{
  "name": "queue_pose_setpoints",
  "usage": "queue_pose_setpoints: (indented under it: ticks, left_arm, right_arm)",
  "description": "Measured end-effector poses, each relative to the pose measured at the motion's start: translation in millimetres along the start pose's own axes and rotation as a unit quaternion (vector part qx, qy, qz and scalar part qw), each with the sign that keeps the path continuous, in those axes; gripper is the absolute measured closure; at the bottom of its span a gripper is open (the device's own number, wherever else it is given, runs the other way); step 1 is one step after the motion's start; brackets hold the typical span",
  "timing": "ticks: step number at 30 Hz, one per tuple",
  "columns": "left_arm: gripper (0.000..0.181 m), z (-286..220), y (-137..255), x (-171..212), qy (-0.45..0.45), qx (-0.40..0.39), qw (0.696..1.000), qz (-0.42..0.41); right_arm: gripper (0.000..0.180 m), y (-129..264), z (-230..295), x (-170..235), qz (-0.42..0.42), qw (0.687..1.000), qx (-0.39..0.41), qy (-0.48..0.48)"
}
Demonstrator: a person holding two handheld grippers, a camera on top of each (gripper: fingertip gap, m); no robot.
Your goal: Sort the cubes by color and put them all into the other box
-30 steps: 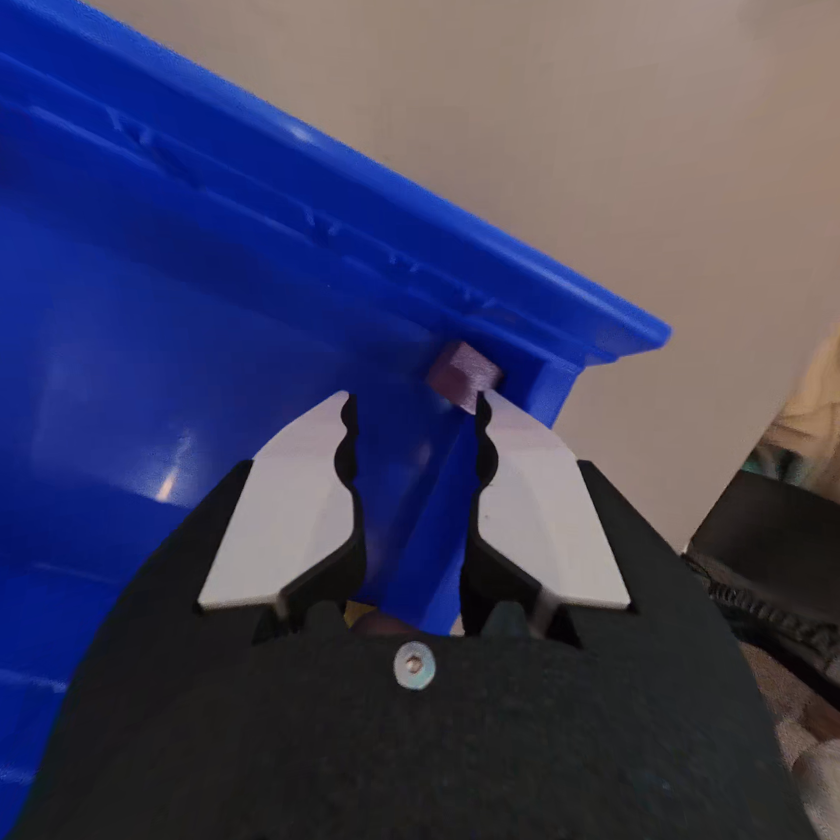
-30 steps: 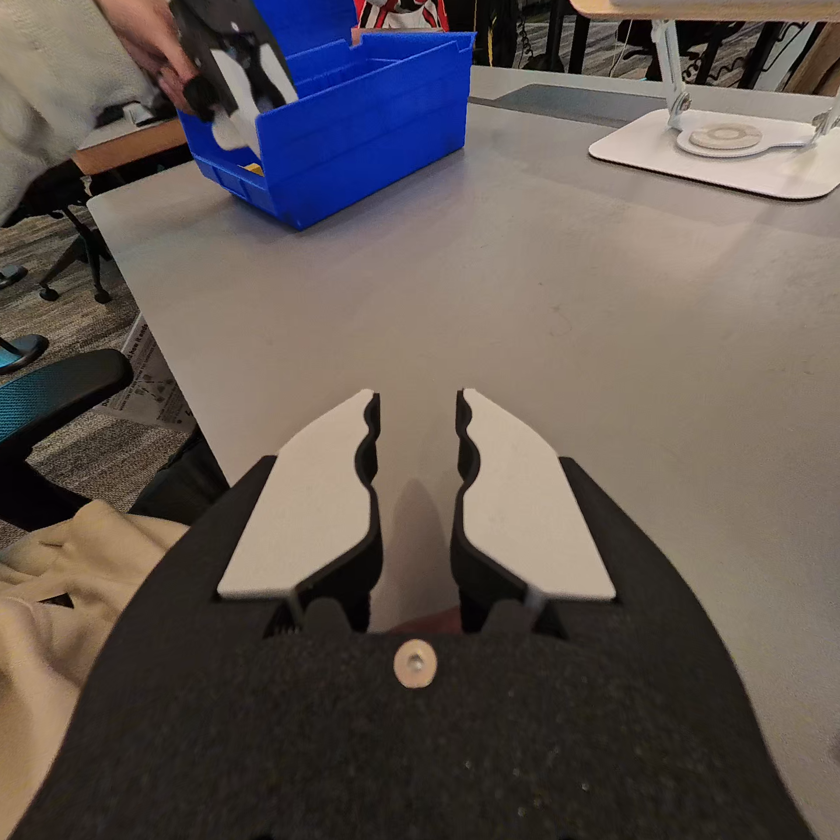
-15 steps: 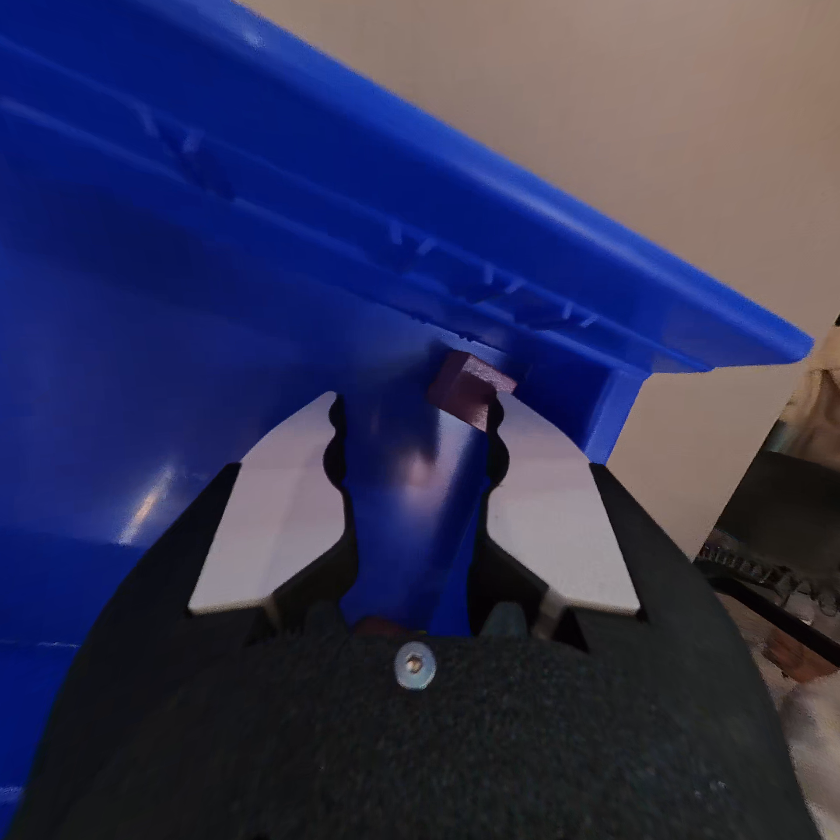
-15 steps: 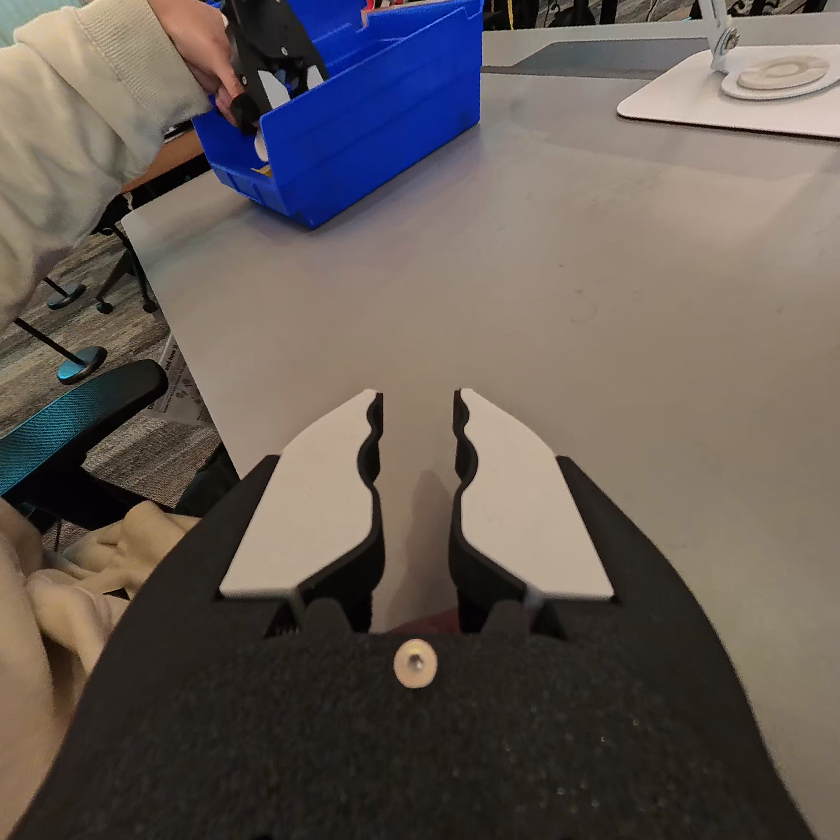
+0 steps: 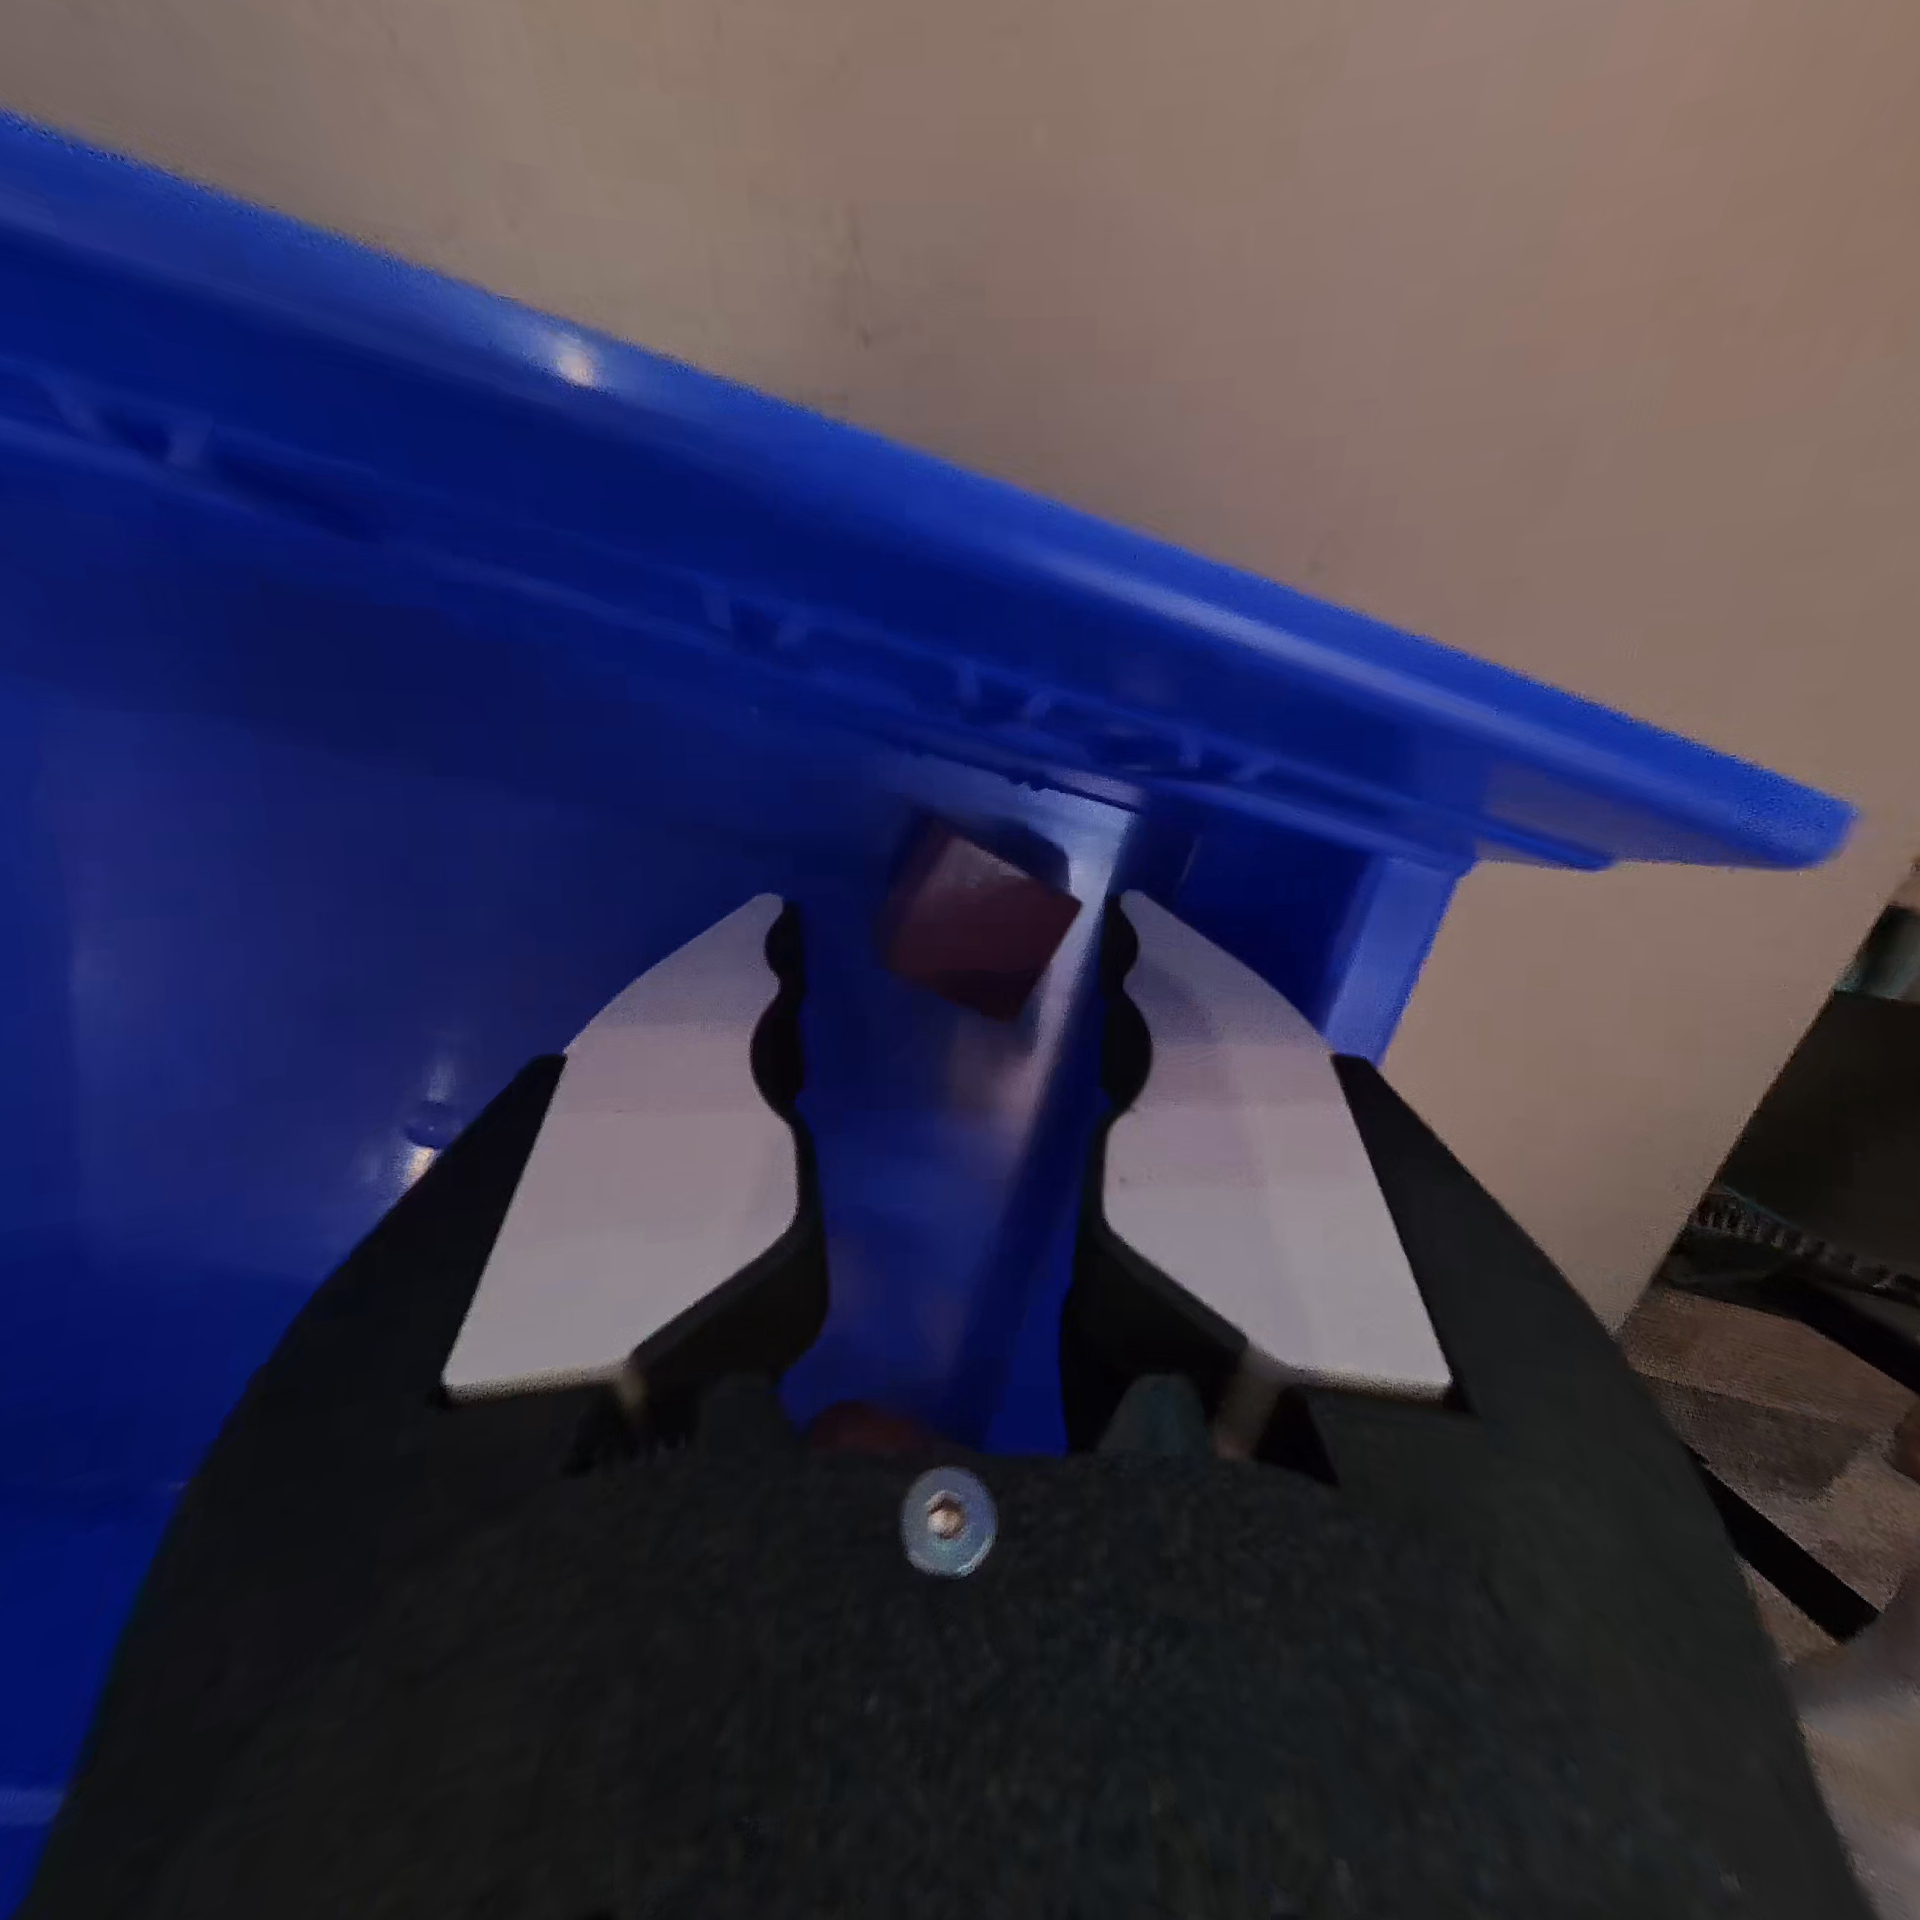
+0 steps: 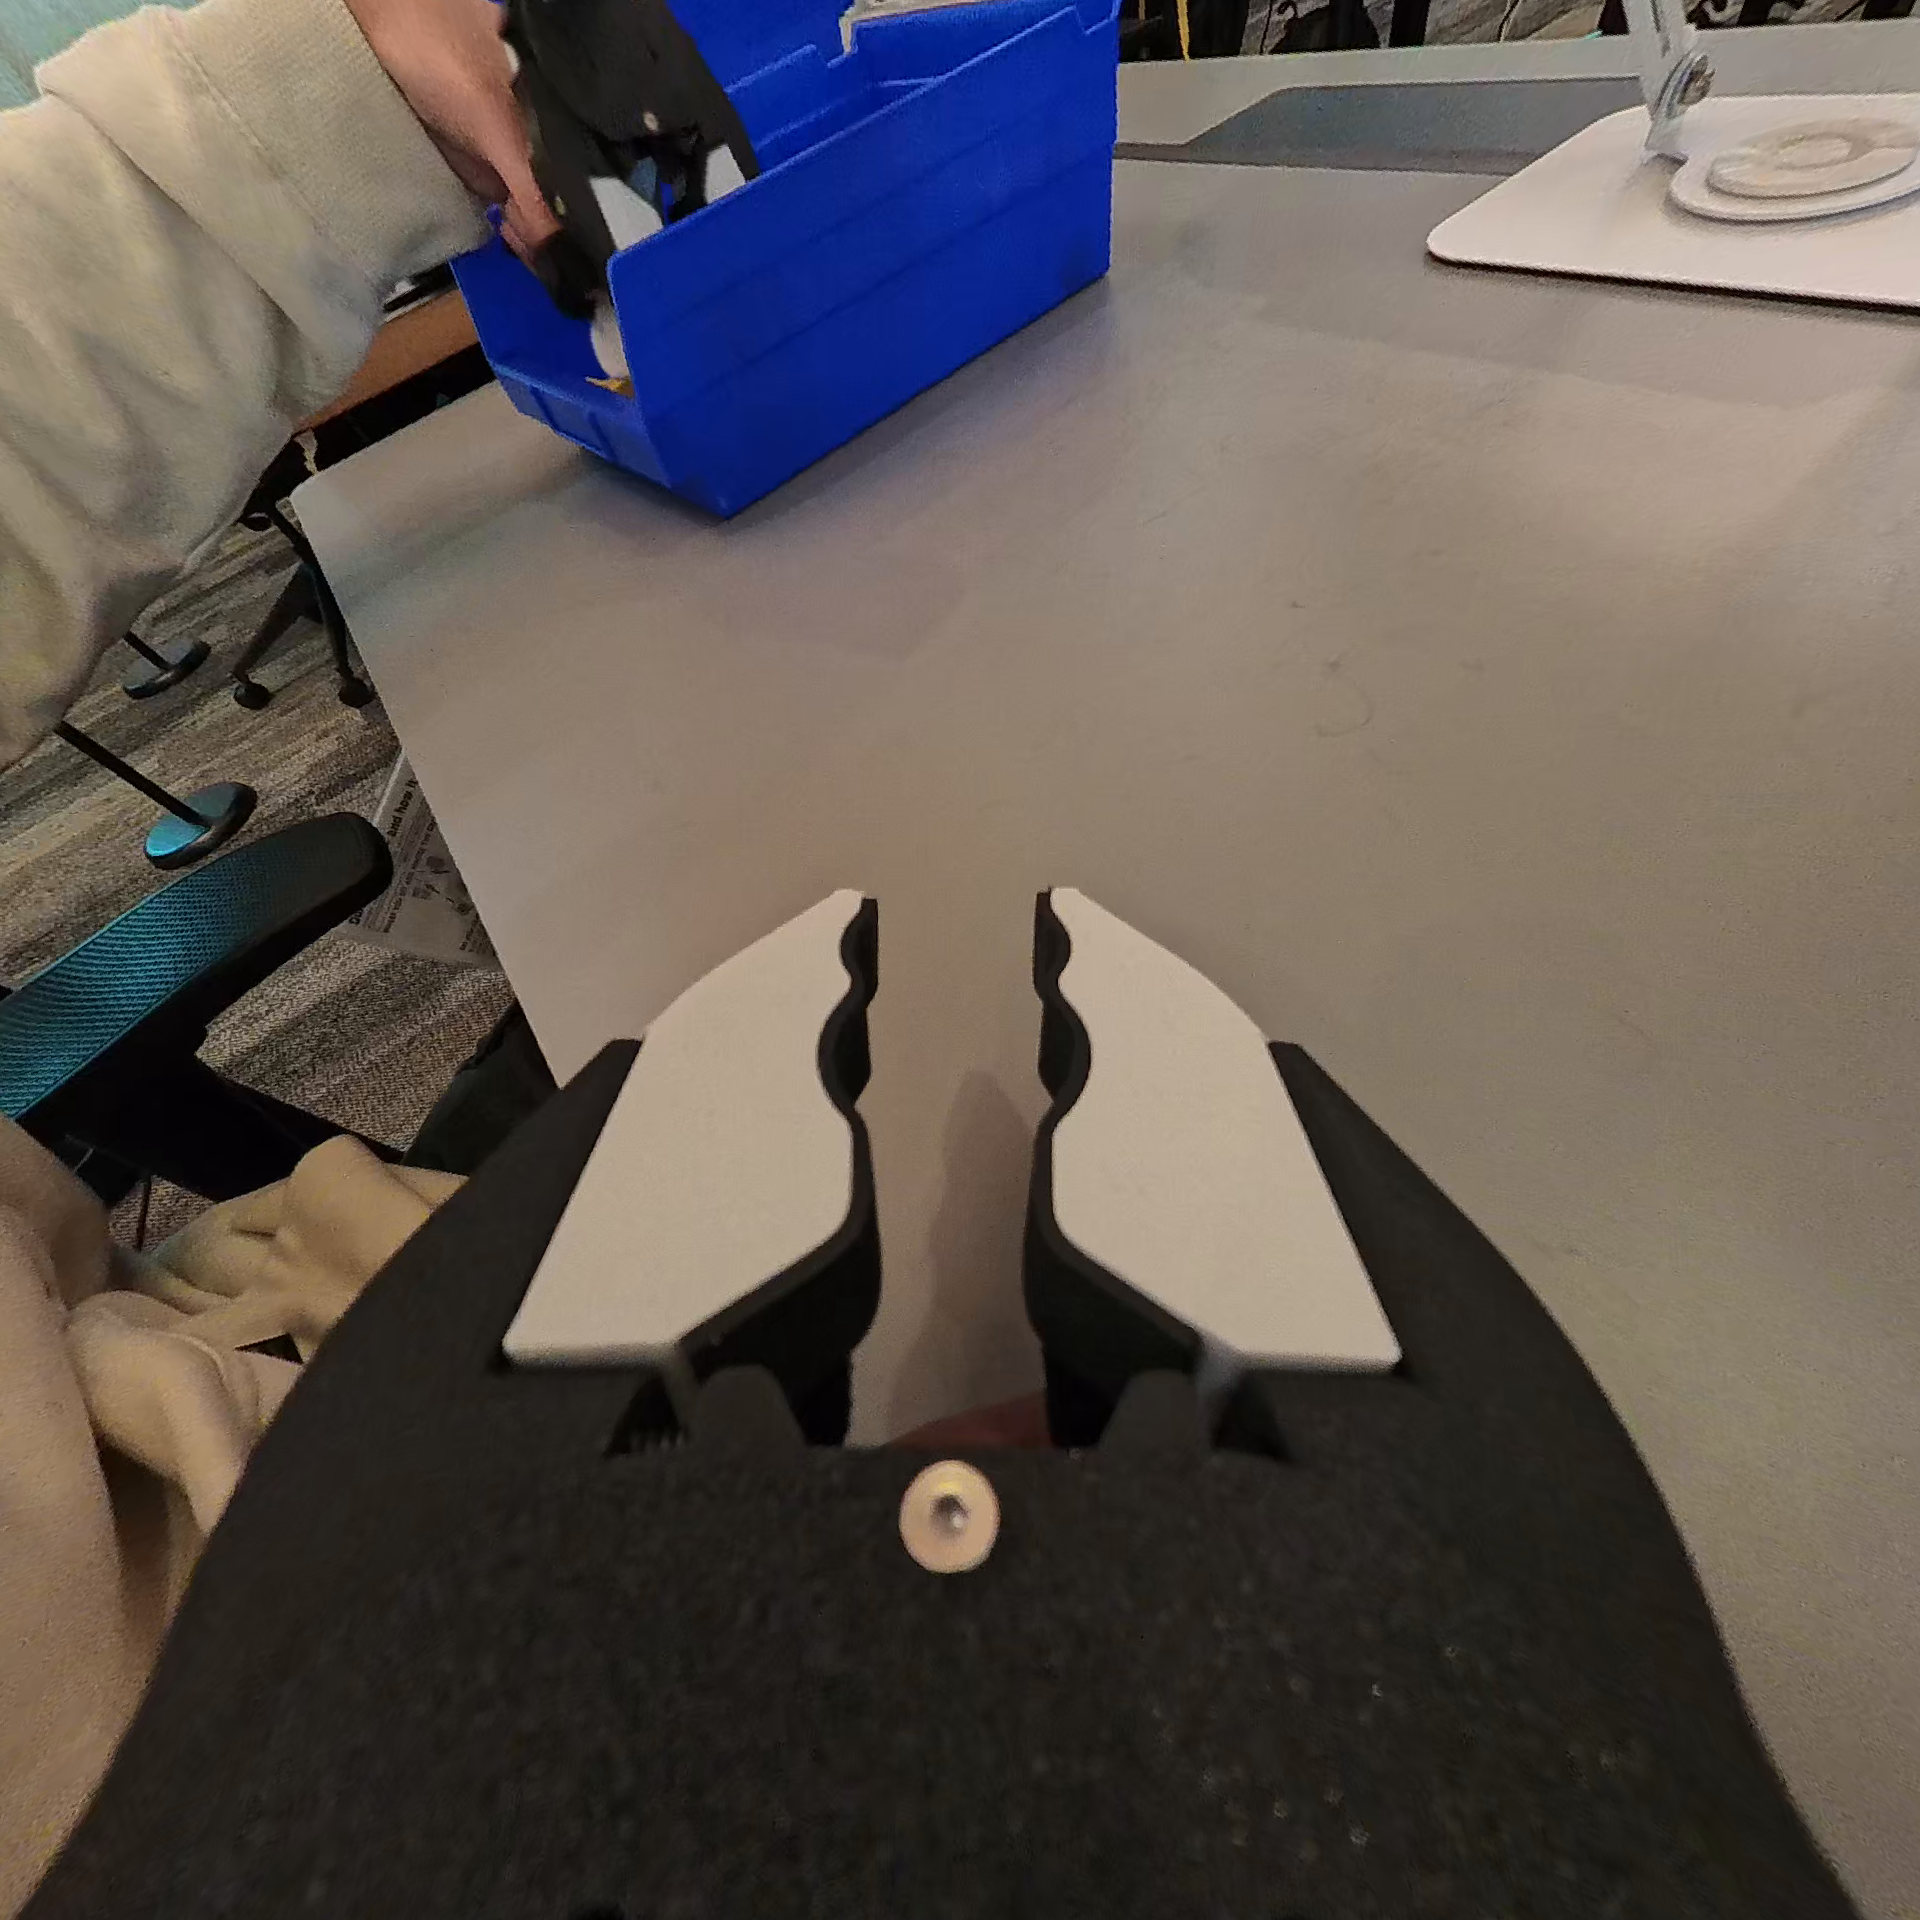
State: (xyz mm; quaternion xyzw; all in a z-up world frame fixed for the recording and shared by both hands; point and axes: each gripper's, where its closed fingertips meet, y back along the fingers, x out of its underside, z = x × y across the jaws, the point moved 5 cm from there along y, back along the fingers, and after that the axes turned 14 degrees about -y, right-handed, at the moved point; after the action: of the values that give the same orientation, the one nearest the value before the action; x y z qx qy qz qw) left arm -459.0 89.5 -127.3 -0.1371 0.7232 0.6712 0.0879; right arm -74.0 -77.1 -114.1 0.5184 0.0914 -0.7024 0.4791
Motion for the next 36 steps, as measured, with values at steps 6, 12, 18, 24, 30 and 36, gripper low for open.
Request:
queue_pose_setpoints:
  ticks: [6, 12, 18, 24, 30, 36]
  left_arm:
    - [0.151, 4.2, -10.0, 3.4, -0.061, -0.035, 0.997, -0.01]
    - [0.151, 3.4, 23.0, 0.2, -0.051, -0.106, 0.991, -0.063]
    - [0.151, -35.5, 108.5, -29.1, -0.022, -0.311, 0.9, -0.304]
    - [0.151, -95.2, 95.0, -32.1, -0.016, -0.369, 0.841, -0.396]
    - [0.152, -143.4, 81.2, -110.1, -0.138, -0.286, 0.804, -0.503]
    - [0.152, -167.5, 40.5, -213.1, -0.268, -0.217, 0.819, -0.459]
  right_arm:
    - [0.151, 0.1, 0.2, 0.9, 0.002, 1.0, 0.001, 0.0]
    - [0.152, -0.5, -0.1, 1.1, 0.005, 1.0, -0.001, -0.003]
    - [0.152, 5.8, -6.0, -3.8, -0.017, 1.0, 0.009, -0.006]
    - [0.151, 8.4, -4.0, -9.7, -0.037, 0.994, -0.054, -0.086]
    - [0.138, -23.9, 31.8, -37.2, 0.012, 0.877, -0.343, -0.337]
    - [0.123, -60.0, 65.6, -71.3, 0.046, 0.736, -0.508, -0.444]
